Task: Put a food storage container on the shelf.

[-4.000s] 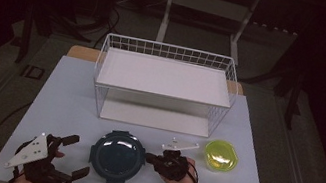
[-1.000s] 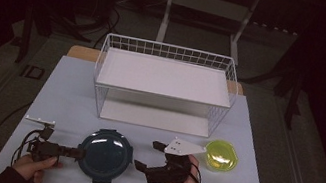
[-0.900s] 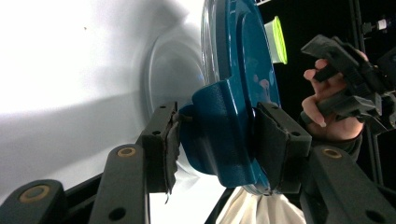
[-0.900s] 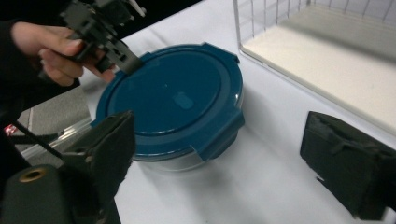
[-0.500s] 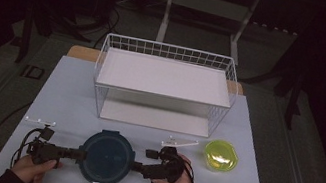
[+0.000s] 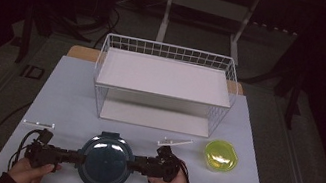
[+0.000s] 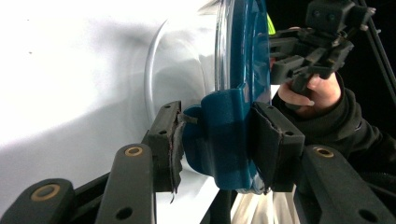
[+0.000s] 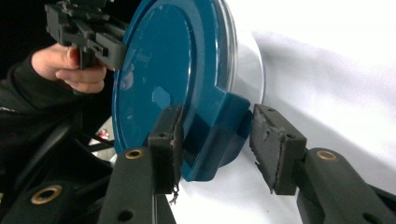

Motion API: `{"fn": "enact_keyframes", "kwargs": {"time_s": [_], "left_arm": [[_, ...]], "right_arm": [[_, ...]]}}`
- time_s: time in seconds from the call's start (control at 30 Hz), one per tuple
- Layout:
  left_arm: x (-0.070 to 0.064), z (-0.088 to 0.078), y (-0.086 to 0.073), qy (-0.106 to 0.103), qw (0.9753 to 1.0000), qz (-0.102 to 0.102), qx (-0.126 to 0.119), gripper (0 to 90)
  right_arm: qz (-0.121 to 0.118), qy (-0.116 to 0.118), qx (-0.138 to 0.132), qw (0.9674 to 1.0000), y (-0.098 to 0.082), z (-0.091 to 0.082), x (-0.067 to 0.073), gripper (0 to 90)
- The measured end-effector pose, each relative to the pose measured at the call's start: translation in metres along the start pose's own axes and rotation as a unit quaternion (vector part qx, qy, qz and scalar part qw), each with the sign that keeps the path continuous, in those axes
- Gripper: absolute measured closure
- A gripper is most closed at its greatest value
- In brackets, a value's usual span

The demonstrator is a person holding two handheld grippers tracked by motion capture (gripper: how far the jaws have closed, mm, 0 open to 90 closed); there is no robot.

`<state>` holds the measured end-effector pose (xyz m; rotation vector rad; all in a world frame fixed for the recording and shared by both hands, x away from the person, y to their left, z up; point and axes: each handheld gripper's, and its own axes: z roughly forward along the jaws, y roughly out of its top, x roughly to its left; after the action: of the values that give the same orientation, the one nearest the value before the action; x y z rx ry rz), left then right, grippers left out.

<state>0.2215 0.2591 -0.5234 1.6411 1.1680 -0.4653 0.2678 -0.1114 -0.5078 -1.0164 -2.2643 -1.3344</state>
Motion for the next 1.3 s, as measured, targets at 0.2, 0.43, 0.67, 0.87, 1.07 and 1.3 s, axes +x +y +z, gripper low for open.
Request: {"fn": "enact_keyframes", "kwargs": {"time_s": [0.2,0.43,0.67,0.87,1.07,1.3], "left_arm": [[-0.002,0.000,-0.002,-0.001,1.0000,0.005,-0.002,55.5],[-0.002,-0.001,-0.005,0.002,1.0000,-0.006,-0.004,55.8],[-0.004,-0.002,-0.008,0.004,0.9999,-0.008,-0.007,56.2],[-0.010,-0.002,-0.010,0.012,0.9999,-0.006,-0.008,56.6],[-0.015,-0.002,-0.011,0.020,0.9996,-0.016,-0.012,57.1],[-0.021,-0.001,-0.008,0.034,0.9992,-0.015,-0.016,57.2]], "right_arm": [[0.037,0.023,0.005,0.9990,-0.004,0.003,-0.005,53.4],[0.064,0.043,-0.012,0.9970,-0.008,0.006,-0.008,54.2],[0.063,0.037,-0.014,0.9973,-0.009,0.005,-0.005,54.9],[0.076,0.044,-0.020,0.9959,-0.012,0.004,-0.006,56.0],[0.077,0.039,-0.022,0.9961,-0.012,0.004,-0.004,56.3],[0.079,0.028,-0.022,0.9962,-0.012,0.002,-0.004,56.0]]}}
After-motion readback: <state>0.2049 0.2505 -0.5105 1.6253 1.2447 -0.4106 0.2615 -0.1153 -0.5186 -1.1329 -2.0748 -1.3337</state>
